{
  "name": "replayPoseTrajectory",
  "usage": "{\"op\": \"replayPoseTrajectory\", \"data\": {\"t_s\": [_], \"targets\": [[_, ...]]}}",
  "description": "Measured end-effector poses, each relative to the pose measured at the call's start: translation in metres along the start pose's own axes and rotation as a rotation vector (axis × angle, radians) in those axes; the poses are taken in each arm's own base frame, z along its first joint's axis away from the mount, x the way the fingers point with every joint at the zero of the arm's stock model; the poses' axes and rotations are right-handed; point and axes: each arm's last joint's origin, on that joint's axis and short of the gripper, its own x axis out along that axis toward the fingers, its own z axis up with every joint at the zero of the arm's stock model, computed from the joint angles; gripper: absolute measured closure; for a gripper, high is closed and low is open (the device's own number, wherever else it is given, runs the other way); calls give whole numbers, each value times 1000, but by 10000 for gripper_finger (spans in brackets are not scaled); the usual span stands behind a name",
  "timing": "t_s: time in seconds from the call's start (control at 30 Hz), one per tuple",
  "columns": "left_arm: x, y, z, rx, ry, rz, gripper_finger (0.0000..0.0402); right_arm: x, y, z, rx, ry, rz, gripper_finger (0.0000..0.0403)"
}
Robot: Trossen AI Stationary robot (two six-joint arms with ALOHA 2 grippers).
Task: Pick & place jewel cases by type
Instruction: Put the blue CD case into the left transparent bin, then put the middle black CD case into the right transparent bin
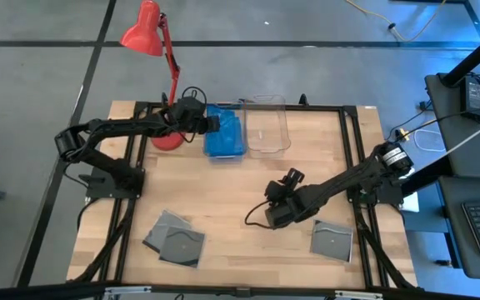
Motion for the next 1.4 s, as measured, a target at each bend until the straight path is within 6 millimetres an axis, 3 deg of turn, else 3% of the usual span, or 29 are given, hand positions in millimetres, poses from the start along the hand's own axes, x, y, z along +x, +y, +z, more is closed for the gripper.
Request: {"op": "replayPoseTrajectory", "data": {"t_s": [0.43, 0.93, 1.23, 1.4], "targets": [[0, 0, 0, 44, -9, 2, 378, 8, -1, 15, -31, -50, 48, 160], [0, 1, 2, 19, 28, -30, 273, 12, -3, 19, -45, -27, 84, 160], [-6, 3, 10, -6, 17, -53, 273, 12, -3, 19, -48, -25, 85, 160], [-19, -3, 13, 1, -13, -93, 272, 12, -3, 19, -49, -23, 84, 160]]}}
